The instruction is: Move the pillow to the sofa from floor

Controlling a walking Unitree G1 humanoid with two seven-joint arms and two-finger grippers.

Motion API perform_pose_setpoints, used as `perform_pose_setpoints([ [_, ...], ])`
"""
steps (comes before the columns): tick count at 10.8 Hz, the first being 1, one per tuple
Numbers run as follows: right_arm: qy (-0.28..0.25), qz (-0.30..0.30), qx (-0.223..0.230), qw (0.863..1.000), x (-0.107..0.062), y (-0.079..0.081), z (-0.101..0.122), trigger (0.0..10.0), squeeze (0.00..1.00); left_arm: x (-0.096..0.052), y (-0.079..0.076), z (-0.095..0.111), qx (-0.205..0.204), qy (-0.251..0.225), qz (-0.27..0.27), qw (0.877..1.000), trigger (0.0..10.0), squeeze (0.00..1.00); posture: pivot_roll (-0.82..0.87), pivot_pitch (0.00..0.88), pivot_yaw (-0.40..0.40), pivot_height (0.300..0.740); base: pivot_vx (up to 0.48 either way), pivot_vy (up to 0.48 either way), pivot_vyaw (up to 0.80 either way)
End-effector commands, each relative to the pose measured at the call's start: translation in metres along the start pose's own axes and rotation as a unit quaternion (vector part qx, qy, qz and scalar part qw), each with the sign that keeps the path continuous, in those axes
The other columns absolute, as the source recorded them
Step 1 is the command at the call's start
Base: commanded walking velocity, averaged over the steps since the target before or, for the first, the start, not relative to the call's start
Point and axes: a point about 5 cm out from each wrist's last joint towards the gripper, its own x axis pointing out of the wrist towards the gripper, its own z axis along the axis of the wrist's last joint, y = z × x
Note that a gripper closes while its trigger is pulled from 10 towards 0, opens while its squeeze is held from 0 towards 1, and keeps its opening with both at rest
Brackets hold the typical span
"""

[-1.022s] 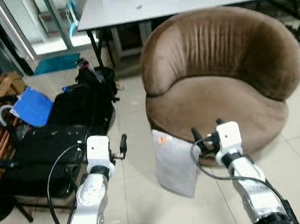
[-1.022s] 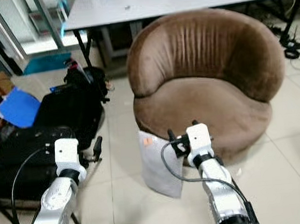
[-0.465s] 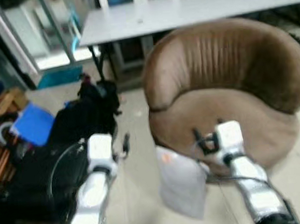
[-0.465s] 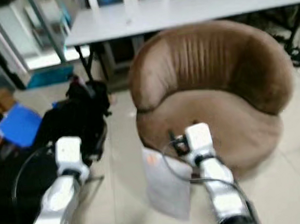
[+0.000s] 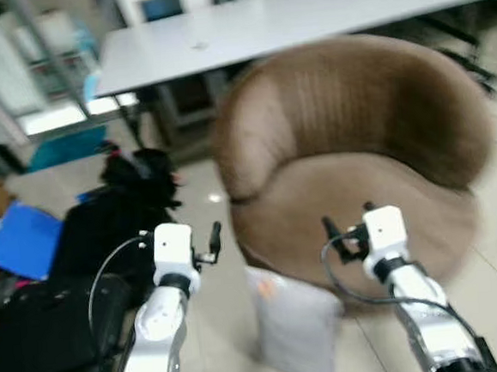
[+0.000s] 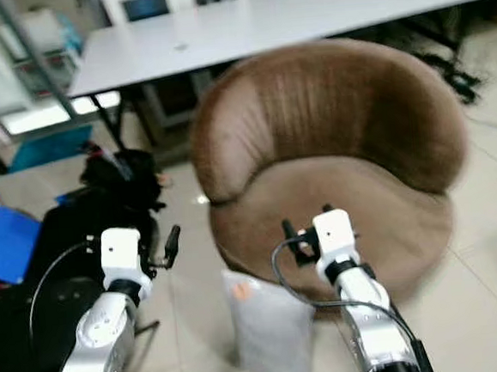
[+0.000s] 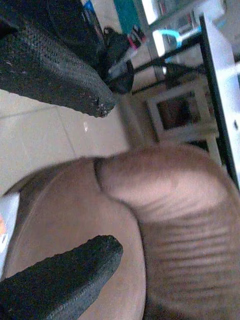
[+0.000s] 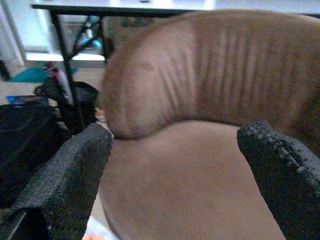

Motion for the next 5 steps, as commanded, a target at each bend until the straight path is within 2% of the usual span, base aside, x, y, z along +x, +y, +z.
perform_pose_setpoints([
  [1,-0.008,0.012,0.000,1.000,0.0048,0.0072,0.0056,10.0,0.00,-0.0026,0.0111,-0.0014,0.008,0.006,0.013,1.000,10.0,0.00,-0.16,0.000,0.091,0.740,0.469,0.000,0.00],
  [3,-0.006,0.014,0.000,1.000,0.0042,0.0070,0.0049,10.0,0.00,-0.0032,0.0097,-0.0022,0.007,0.007,0.012,1.000,10.0,0.00,-0.16,0.000,0.088,0.740,0.469,0.000,0.00],
  [5,-0.008,0.019,0.003,1.000,0.0051,0.0082,0.0057,10.0,0.00,-0.0042,0.0076,-0.0027,0.020,0.006,0.006,1.000,10.0,0.00,-0.16,0.000,0.088,0.740,0.000,0.000,0.00],
])
